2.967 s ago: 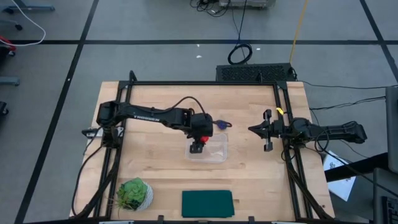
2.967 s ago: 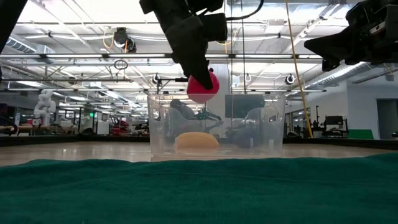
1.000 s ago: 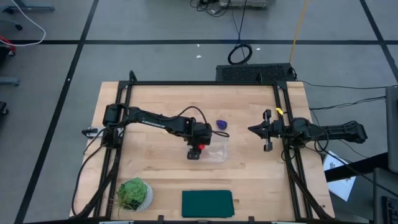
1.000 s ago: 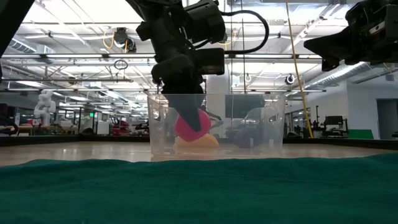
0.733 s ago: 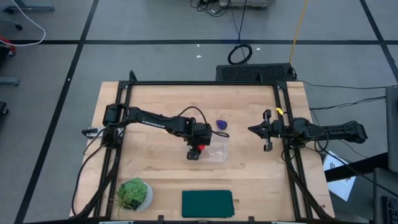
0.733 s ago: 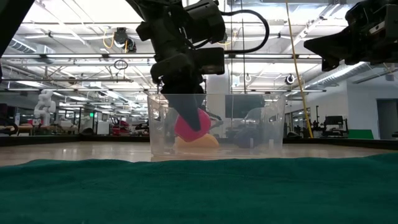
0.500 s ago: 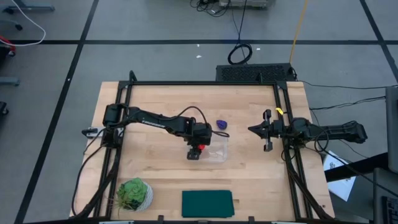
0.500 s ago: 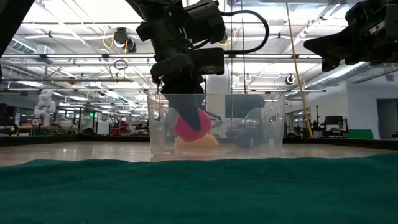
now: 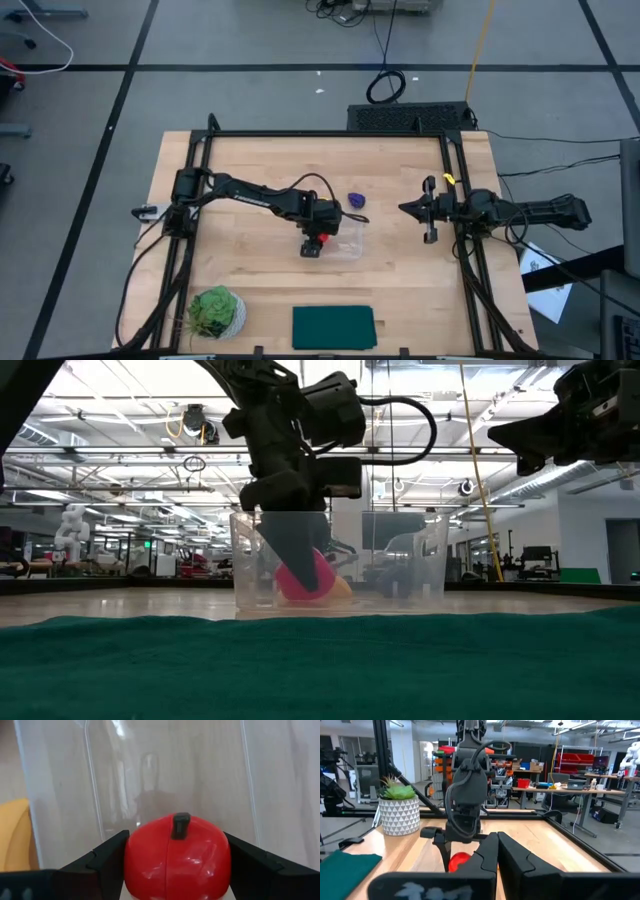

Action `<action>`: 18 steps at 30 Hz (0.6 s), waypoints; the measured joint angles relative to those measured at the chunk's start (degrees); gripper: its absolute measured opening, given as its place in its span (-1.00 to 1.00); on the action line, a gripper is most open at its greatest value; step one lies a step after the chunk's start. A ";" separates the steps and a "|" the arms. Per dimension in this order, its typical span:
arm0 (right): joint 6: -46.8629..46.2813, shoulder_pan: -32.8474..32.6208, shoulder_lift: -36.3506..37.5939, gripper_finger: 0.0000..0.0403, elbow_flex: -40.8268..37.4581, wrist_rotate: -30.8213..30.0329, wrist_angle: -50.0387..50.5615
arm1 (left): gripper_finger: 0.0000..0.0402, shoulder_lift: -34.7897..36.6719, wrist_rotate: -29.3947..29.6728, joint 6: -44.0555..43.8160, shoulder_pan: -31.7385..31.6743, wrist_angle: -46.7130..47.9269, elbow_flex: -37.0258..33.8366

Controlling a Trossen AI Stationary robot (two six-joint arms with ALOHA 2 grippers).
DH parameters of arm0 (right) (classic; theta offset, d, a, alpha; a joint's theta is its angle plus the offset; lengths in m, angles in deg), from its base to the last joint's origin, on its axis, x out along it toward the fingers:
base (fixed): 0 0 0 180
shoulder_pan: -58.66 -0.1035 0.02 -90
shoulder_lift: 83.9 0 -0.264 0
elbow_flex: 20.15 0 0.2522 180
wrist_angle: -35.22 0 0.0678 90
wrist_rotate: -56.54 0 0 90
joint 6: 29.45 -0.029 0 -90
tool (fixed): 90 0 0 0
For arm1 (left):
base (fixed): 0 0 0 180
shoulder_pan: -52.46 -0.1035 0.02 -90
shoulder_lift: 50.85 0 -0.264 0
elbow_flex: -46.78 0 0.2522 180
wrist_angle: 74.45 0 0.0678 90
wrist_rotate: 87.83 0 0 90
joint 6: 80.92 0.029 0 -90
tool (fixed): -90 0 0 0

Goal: Pick and placing Produce into tupperware
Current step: Put the apple into the transparent bin

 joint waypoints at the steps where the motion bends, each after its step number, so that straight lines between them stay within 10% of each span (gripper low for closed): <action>1: -0.02 0.00 -0.19 -1.00 0.00 -0.06 -0.25 | 0.35 0.00 0.00 0.06 0.00 0.00 0.00; 18: 0.13 -0.01 -0.32 -1.00 0.00 -0.11 -0.16 | 0.54 -0.02 -1.62 -0.47 -0.31 -1.54 -0.02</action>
